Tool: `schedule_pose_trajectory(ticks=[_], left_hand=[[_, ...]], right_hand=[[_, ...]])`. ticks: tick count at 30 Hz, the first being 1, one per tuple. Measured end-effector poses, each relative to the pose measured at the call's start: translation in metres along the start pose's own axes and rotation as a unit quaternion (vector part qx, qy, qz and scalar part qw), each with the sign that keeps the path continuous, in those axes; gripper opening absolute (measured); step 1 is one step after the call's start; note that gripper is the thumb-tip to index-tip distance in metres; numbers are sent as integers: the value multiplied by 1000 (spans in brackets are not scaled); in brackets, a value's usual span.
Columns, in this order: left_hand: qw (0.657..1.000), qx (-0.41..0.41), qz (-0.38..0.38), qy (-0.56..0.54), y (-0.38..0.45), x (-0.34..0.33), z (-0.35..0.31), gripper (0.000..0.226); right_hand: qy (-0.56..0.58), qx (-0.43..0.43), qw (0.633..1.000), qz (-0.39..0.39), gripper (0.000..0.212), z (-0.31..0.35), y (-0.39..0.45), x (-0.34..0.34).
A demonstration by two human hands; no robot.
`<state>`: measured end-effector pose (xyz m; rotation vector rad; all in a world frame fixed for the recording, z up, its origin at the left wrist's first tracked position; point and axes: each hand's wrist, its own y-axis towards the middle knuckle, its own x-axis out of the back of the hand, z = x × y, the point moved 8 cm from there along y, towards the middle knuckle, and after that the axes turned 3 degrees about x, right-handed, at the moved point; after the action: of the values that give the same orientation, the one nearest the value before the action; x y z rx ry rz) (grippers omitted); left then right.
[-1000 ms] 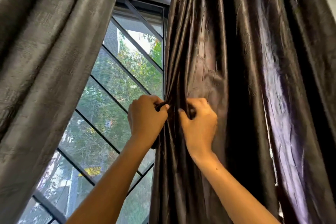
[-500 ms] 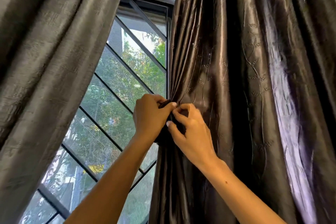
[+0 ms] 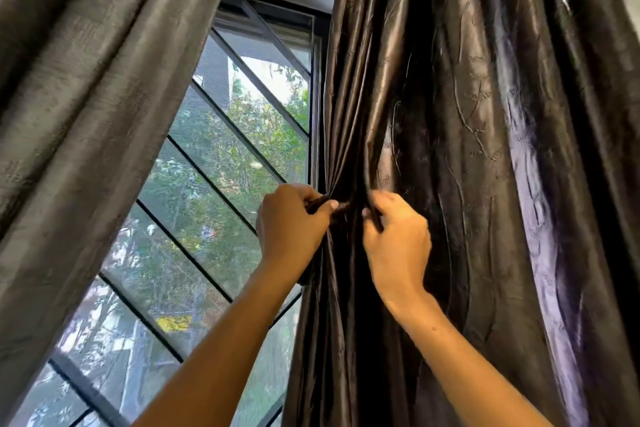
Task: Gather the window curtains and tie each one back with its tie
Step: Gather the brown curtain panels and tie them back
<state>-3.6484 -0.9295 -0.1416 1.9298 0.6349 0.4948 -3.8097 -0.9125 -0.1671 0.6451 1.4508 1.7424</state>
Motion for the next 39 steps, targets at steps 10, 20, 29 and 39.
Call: schedule_pose_trajectory(ticks=[10,20,29,39], left_hand=[[999,-14,9,-34,-13,-5,-11,40],[1000,22,-10,19,-3,0,1,18],[999,12,-16,39,1,11,6,19],[1000,-8,-9,-26,-10,18,1,35]], right_hand=[[-44,96,980,171,60,15,-29,-24],[147,-187,961,138,91,-55,-3,-25],[191,-156,969,-24,37,-38,3,-16],[84,91,990,71,45,38,-22,-18]])
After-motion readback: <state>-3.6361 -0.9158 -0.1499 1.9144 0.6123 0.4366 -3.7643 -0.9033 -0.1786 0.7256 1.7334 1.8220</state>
